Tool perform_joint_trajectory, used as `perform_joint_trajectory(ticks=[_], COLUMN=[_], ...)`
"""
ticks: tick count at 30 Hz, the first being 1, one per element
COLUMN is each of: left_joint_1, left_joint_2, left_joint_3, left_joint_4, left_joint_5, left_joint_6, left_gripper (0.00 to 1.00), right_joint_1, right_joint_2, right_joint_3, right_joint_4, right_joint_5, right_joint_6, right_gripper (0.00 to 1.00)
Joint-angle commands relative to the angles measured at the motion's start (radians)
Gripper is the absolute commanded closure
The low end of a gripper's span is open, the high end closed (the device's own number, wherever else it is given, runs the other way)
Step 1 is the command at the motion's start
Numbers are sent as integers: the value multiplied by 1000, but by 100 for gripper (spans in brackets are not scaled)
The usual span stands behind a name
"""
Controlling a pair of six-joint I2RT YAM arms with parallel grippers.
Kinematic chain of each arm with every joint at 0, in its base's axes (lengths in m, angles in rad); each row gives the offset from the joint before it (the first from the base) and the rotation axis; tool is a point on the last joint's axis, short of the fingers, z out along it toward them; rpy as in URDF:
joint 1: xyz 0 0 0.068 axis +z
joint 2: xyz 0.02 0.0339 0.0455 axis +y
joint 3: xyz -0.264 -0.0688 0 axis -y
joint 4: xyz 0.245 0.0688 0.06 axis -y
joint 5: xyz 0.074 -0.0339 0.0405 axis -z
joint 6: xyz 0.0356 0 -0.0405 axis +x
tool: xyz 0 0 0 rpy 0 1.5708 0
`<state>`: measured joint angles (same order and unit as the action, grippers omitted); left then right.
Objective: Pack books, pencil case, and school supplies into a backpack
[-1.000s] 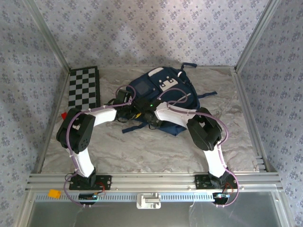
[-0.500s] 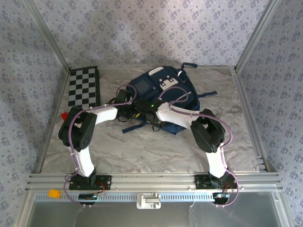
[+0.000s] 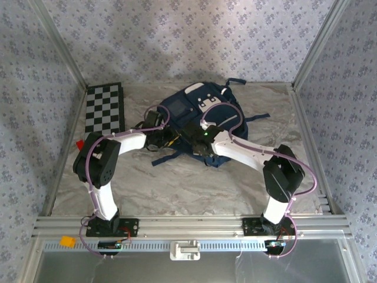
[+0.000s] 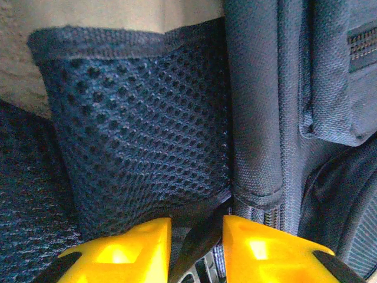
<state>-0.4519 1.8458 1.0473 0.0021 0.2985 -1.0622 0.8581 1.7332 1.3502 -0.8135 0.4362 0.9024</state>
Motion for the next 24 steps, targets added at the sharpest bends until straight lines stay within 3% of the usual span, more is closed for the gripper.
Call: perform_joint_trajectory(ticks=[1,3,8,14,24], left_joint_1=[-2,-7,-36,-96,-165], left_joint_2=[-17,-40,-108,-139,-108], left_joint_3=[-28,-39,-50,-52,-21], left_joint_4=[-75,-38,-26,29,101], left_joint_5=[-17,16,52,92,60], left_joint_6=[-8,-37,-82,-176,-258], left_gripper=[71,70,70,62,59], right_joint_1=[2,-3,-10,-55,-110], right_joint_2=[-50,-63,-53,-112,-237], right_joint_3=[-39,-71,-62,-108,-232], right_joint_4=[41,126,120,113,175], right_joint_5=[-48,-98,-123,-116,-186], right_joint_6=[-118,-165,-153,-128,-133], right_gripper=[100,100,98,83,75])
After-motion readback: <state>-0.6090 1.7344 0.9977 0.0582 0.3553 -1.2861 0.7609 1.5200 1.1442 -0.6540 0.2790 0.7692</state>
